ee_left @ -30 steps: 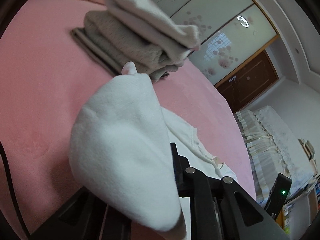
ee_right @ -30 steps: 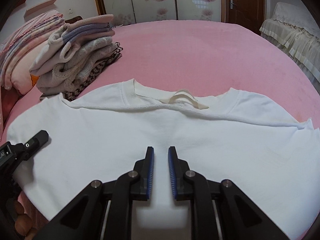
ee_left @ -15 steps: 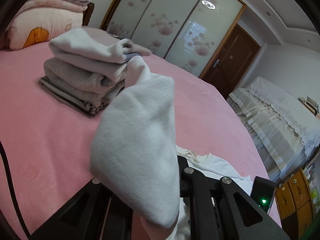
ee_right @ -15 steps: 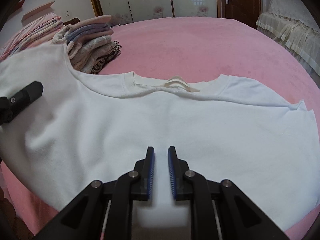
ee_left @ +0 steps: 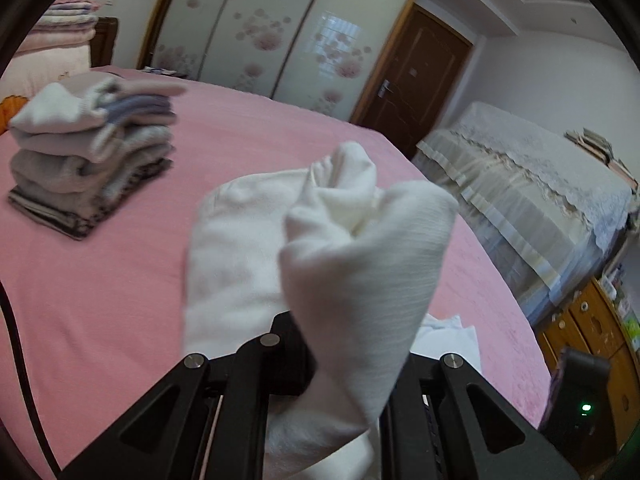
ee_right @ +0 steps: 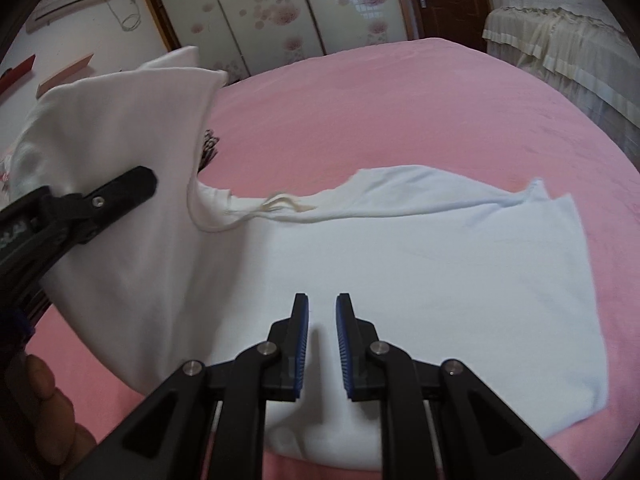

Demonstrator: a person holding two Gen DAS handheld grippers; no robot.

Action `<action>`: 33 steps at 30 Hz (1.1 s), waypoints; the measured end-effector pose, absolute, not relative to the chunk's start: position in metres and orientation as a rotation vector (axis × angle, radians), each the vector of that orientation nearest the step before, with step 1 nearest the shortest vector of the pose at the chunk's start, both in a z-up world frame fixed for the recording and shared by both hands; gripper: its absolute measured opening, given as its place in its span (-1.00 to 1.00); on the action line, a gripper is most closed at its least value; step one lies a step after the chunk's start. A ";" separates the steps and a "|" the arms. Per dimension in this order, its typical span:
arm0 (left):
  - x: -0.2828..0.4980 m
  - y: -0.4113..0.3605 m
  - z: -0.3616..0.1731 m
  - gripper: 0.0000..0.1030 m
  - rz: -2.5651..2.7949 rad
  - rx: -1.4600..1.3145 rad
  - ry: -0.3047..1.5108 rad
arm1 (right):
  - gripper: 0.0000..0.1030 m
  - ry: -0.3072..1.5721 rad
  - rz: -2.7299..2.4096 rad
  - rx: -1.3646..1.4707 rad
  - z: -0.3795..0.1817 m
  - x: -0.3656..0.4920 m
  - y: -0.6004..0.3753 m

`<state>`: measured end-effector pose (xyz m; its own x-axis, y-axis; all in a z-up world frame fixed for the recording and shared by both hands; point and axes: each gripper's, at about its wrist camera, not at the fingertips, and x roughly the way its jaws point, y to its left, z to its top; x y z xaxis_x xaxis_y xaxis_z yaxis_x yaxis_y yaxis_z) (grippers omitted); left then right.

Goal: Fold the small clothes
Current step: 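Grasp the shirt side with the left gripper and fold it across, then lay the folded side down and open the left gripper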

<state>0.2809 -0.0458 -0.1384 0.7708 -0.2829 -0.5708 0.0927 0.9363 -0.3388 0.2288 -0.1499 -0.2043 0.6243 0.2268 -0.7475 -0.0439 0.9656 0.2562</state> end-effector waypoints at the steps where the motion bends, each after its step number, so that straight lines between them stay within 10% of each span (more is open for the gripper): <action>1: 0.283 -0.057 -0.142 -0.81 -0.221 -0.298 0.676 | -0.73 0.883 0.143 0.232 -0.204 0.225 -0.161; 33: 0.270 -0.202 -0.196 -0.81 -0.397 -0.093 0.838 | -0.72 0.878 -0.021 0.370 -0.207 0.180 -0.296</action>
<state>0.2698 -0.2023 -0.1964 0.6001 -0.3784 -0.7048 0.3057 0.9226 -0.2351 0.1805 -0.2956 -0.2067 0.6425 0.1329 -0.7547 0.1681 0.9364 0.3081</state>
